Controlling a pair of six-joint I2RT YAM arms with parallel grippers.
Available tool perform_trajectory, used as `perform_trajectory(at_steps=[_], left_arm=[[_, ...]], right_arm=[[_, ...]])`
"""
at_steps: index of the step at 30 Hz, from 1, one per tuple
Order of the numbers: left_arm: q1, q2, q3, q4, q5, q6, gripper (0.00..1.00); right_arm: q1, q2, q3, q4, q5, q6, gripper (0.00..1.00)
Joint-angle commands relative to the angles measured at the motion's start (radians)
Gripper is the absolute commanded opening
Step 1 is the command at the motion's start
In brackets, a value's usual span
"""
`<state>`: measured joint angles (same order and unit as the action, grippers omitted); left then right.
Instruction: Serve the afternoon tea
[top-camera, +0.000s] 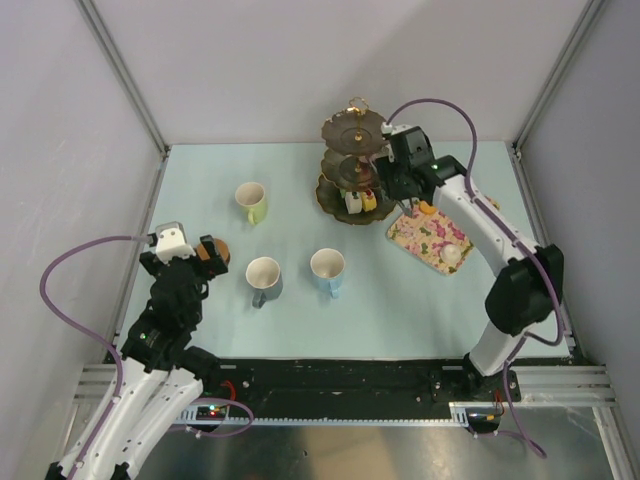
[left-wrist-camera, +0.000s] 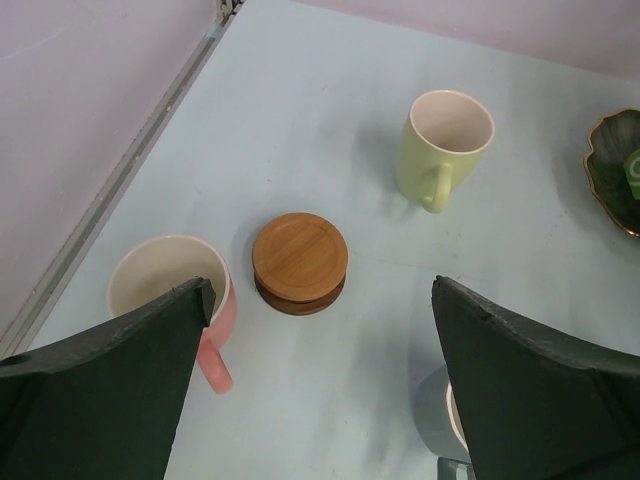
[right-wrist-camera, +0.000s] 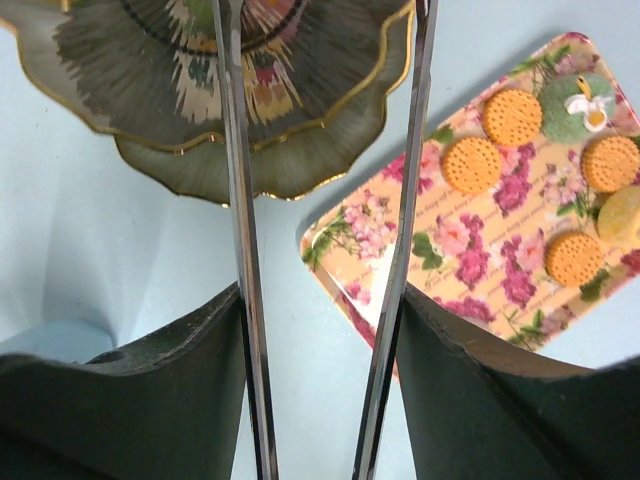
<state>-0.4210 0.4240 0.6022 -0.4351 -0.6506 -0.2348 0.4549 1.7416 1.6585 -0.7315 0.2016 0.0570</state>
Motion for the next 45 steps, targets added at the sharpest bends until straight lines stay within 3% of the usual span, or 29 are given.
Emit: perform_trajectory(at_steps=[1, 7, 13, 27, 45], left_arm=[[-0.005, -0.008, -0.002, 0.026, -0.002, 0.013, 0.98], [-0.005, -0.007, -0.002, 0.026, -0.005, 0.012, 0.98], [-0.005, 0.001, -0.002, 0.026, -0.001, 0.011, 0.98], [-0.006, 0.01, -0.002, 0.026, -0.002, 0.012, 0.98], [-0.005, 0.021, -0.002, 0.026, -0.01, 0.014, 0.98]], right_arm=[[-0.017, -0.157, -0.07, 0.005, 0.048, -0.011, 0.59], [-0.076, -0.322, -0.212, -0.036, 0.065, 0.02, 0.57], [-0.227, -0.411, -0.327, -0.093, 0.054, 0.087, 0.56], [-0.528, -0.276, -0.37, -0.124, -0.009, 0.269, 0.56], [-0.591, -0.197, -0.369, 0.025, -0.167, 0.2, 0.57]])
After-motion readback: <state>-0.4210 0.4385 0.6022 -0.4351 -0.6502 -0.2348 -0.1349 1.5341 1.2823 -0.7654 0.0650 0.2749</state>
